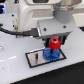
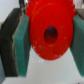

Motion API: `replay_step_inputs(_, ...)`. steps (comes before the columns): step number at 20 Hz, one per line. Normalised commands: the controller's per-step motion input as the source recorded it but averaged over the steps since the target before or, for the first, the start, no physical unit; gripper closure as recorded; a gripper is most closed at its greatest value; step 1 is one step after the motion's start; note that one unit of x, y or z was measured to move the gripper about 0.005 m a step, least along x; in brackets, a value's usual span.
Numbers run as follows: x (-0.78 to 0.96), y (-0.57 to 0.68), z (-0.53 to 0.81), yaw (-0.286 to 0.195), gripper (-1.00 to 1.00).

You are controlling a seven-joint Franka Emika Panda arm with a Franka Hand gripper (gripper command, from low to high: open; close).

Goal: Insert the blue gear onto the right peg, followed by the red gear

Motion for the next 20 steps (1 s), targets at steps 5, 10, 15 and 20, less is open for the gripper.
replay_step_inputs(5, 0.21, -0.05, -0.02, 0.000, 1.00)
replay_step_inputs(10, 0.22, -0.04, -0.12, 0.000, 1.00)
replay_step_inputs(15, 0.12, -0.04, -0.12, 0.000, 1.00)
replay_step_inputs(20, 0.03, -0.03, -0.29, 0.000, 1.00)
